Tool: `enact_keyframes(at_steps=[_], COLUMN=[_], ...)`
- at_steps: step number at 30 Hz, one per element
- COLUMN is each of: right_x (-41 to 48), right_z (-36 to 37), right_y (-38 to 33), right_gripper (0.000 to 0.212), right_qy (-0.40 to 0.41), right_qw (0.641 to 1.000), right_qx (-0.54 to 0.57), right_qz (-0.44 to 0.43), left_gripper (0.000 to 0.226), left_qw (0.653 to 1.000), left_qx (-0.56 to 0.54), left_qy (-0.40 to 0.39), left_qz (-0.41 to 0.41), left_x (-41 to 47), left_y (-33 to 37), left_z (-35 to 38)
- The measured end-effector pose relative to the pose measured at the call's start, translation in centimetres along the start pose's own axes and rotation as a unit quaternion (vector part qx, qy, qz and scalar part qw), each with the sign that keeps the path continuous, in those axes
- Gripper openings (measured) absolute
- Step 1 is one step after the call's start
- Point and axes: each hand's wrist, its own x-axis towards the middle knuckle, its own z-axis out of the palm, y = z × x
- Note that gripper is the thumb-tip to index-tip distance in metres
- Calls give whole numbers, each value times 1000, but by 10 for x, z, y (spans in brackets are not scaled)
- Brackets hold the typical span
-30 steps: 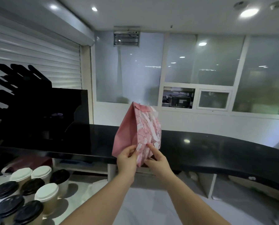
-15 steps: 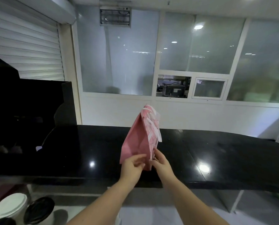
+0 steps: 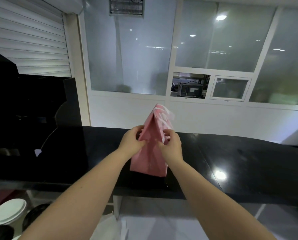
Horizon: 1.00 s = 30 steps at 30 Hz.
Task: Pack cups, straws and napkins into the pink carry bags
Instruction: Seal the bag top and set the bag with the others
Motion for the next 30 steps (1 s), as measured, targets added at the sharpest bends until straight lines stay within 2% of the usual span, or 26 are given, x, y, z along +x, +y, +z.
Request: enact_keyframes(at_steps=[3,6,12,18,22,26,30], right_x=[8,2,-31,-36,-50,-63,-56], right_z=[-2,-8,-6,-2,-6,-11,7], right_y=[6,18,46,46,56,67,54], right_gripper=[24,18,25,21,17,22,29], right_qy=[-1,22,4,12,7,6,-44], right_qw=[998,998,997,997,996,995,994], right_qx=[-60,-57,-48,-57,-53,-50,-38], right_qz=[0,-3,64,53,78,88,93], left_gripper=[33,15,32,20,21,20,22], left_qw=[995,992,993,990,994,995,988], left_qx=[87,82,-30,11,-9,6,27], left_qy=[46,90,103,130,104,93,139], left_qz=[0,10,-46,-56,-44,-45,-62], left_x=[7,-4,-46,-52,-65,-73,-71], left_y=[-3,-13,-49,-55,-68,-83,-89], left_z=[6,15,34,35,36,31,12])
